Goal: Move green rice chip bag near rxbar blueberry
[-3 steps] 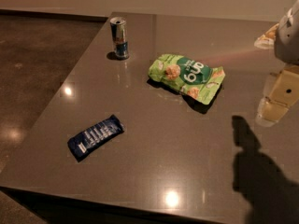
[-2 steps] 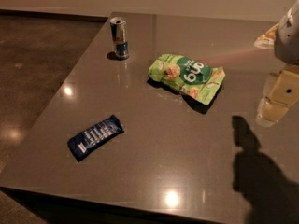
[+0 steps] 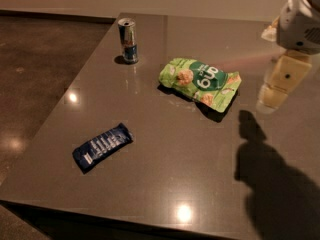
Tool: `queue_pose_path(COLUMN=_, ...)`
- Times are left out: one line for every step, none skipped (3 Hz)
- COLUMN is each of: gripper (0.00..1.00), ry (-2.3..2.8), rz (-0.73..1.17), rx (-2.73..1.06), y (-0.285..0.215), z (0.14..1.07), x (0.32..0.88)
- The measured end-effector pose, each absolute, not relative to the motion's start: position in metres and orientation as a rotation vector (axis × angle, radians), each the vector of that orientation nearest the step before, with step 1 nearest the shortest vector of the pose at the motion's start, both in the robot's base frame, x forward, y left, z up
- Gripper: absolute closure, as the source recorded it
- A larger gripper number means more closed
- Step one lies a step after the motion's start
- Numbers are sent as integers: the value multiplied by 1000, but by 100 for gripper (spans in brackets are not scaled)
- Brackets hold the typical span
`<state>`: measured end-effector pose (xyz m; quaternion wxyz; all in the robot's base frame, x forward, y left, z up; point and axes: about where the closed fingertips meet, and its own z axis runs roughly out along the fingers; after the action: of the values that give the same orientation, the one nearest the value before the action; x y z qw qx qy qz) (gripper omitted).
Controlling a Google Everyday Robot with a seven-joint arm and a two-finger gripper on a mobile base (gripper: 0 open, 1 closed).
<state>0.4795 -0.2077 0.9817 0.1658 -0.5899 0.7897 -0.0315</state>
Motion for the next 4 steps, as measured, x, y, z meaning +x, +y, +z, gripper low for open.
queue_pose_path(gripper=0, ry=2269, rz=-52, rx=-1613, y=-201, z=980, x=517)
queue_pose_path(gripper=0, ry=2325, rz=-3, rx=-1498, y=-200, z=965, x=563)
queue_pose_path(gripper=0, ry=2365, rz=14, rx=-1430, y=-202, z=953, x=588)
queue_pose_path(gripper=0, ry=2407, rz=19, rx=-1388, y=-201, z=935, x=605)
